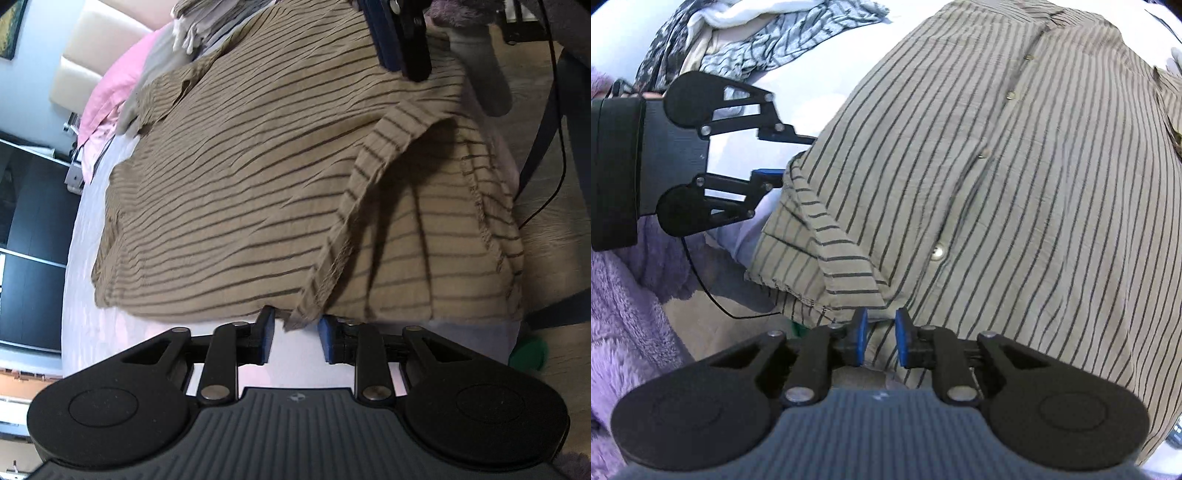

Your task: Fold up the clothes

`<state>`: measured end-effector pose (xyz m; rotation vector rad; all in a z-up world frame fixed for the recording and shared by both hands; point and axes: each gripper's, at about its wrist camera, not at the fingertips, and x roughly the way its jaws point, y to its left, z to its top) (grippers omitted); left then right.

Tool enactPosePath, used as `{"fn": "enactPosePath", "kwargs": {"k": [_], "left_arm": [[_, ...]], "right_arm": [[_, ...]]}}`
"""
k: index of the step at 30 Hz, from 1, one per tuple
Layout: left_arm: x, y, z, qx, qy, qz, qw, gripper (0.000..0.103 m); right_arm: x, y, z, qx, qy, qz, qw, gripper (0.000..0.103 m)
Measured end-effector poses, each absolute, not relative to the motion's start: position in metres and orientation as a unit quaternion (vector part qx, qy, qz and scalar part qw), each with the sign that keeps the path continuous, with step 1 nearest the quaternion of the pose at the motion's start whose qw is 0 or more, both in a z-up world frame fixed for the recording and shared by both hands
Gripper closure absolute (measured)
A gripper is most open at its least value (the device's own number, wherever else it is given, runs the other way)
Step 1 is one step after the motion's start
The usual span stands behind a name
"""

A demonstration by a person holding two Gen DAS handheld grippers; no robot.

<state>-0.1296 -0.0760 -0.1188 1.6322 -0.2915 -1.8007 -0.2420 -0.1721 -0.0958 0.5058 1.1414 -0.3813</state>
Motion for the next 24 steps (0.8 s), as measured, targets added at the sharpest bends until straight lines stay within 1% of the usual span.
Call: {"fn": "enactPosePath", "kwargs": {"k": [3,4,6,12,13,15,18,24], "left_arm": [[-0.131,-0.076,-0.121,0.632,-0.098,-0.69,0.339,0.099],[-0.13,-0.076,-0.121,0.633,-0.091,-0.688,0.343,0.1],[-0.129,-0.077,-0.118,0.632,-0.08,-0.686,0.351,0.101],[-0.136,-0.069,-0.102,0.622,-0.042,-0.683,0.381,0.102],[-0.139,-0.067,-0.099,0.621,-0.037,-0.682,0.384,0.102],[-0.143,-0.063,-0.094,0.621,-0.028,-0.681,0.388,0.102],[-0.148,-0.055,-0.086,0.622,-0.012,-0.676,0.395,0.102],[-0.149,-0.04,-0.066,0.62,0.058,-0.679,0.39,0.103]], "right_arm": [[-0.239,-0.164,-0.093,0.219,0.524,-0.168,0.806,0.078],[-0.239,-0.161,-0.09,0.214,0.519,-0.165,0.811,0.077],[-0.237,-0.156,-0.086,0.201,0.509,-0.158,0.822,0.07],[-0.217,-0.146,-0.102,0.18,0.517,-0.15,0.823,0.07],[-0.215,-0.144,-0.107,0.172,0.521,-0.158,0.821,0.071],[-0.213,-0.141,-0.111,0.152,0.536,-0.17,0.813,0.103],[-0.22,-0.142,-0.107,0.152,0.535,-0.183,0.811,0.103],[-0.235,-0.131,-0.087,0.149,0.517,-0.164,0.827,0.103]]}}
